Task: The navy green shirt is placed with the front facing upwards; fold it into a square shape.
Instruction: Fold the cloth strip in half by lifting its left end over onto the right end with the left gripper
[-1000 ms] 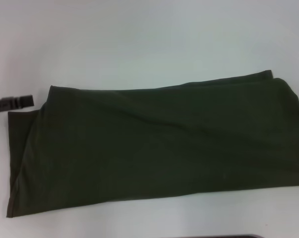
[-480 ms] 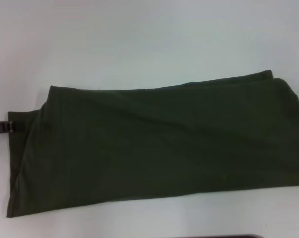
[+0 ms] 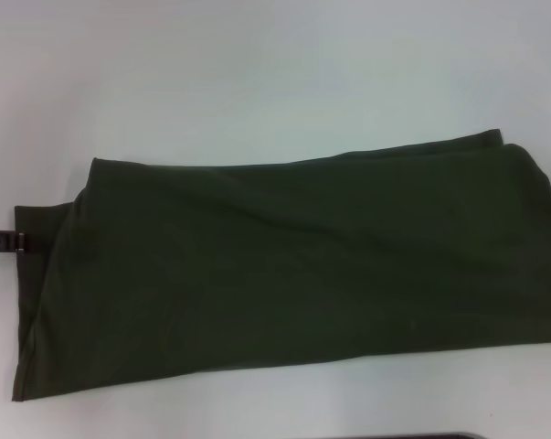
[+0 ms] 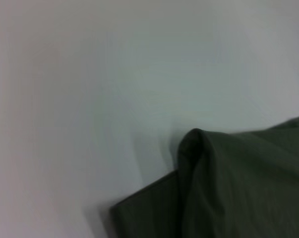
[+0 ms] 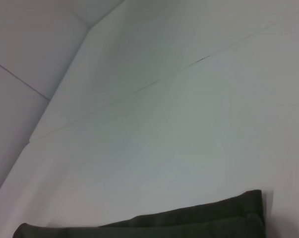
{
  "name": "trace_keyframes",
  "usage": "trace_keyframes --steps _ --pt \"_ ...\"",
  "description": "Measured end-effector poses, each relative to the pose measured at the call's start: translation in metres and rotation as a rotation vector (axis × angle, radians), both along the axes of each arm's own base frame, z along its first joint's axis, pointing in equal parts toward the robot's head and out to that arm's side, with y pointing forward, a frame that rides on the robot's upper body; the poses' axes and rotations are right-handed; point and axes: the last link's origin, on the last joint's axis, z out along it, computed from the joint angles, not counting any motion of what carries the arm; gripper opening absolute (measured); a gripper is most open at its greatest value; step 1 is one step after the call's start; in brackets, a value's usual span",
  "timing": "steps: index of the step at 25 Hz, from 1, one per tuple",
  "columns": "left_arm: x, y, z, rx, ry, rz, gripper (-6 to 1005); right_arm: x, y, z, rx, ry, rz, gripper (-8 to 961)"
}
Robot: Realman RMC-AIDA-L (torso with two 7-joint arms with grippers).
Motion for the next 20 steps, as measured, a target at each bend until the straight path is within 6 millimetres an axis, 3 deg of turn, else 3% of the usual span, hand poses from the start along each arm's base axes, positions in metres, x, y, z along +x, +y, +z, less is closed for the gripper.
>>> trace_keyframes --steps 10,20 --pt "0.01 0.014 -0.006 -0.078 0.038 -0.009 904 0.002 -0.002 -0.001 -0.001 -0.001 -0.007 896" --pt "0.005 0.015 -0.007 -0.058 0.05 0.005 904 0.004 -0.005 0.0 0.001 0.003 -0.016 896"
